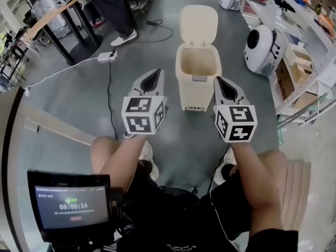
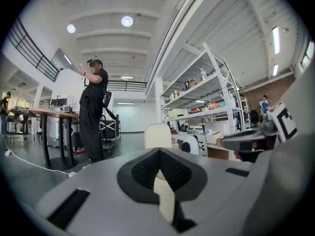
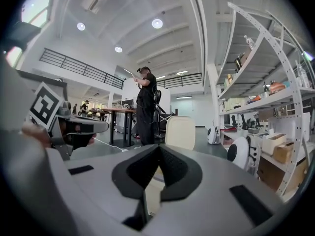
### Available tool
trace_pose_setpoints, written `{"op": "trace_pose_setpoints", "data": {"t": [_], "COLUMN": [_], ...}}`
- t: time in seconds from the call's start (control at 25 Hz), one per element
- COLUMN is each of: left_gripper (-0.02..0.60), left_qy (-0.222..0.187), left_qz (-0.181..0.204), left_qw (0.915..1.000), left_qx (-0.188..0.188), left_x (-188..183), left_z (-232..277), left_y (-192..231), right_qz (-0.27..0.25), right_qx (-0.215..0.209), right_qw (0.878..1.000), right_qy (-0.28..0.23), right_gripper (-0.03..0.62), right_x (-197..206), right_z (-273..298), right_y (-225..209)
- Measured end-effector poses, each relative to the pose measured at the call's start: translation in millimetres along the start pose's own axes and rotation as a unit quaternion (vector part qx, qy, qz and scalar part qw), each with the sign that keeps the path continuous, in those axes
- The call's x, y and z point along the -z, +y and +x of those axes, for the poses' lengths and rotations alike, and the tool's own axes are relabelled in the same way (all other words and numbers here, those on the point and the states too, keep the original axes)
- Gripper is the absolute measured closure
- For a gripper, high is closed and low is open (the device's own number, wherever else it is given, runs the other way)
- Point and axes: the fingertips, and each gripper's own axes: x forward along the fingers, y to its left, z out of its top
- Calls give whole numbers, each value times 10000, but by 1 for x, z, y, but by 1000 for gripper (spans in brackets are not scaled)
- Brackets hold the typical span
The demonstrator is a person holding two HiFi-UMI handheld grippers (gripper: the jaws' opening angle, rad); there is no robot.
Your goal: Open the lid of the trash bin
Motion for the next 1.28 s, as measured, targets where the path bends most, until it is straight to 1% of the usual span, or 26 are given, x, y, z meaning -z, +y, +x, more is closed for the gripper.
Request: {"op": "trace_pose_setpoints", "data": {"t": [0.08, 0.24, 0.44, 0.8, 1.08, 1.28], "left_gripper": [583, 583, 583, 583, 583, 582], "left_qy": [-26, -17, 15, -16, -49, -51], "left_qz": [-15, -203, -390, -405, -404, -408], "left_qw": [10000, 9998, 9991, 9991, 9991, 9991], "left_qx": [14, 50, 139, 128, 79, 136], "left_x": [-2, -3, -2, -3, -3, -4], "left_z": [-4, -2, 2, 0, -1, -1], "left_y": [-1, -2, -9, -7, -4, -9], "right_qz": [5, 12, -169, -94, -124, -93], "right_qx": [34, 144, 385, 343, 398, 344], "right_qw": [10000, 9999, 9988, 9993, 9990, 9990], "right_qy": [-2, 16, 259, 110, 170, 257], "right_gripper": [589, 589, 589, 589, 589, 589], "right_x": [0, 1, 7, 2, 5, 9], "right_z": [-4, -3, 0, 7, 8, 8], "right_y": [-1, -8, -17, -11, -13, -12]}}
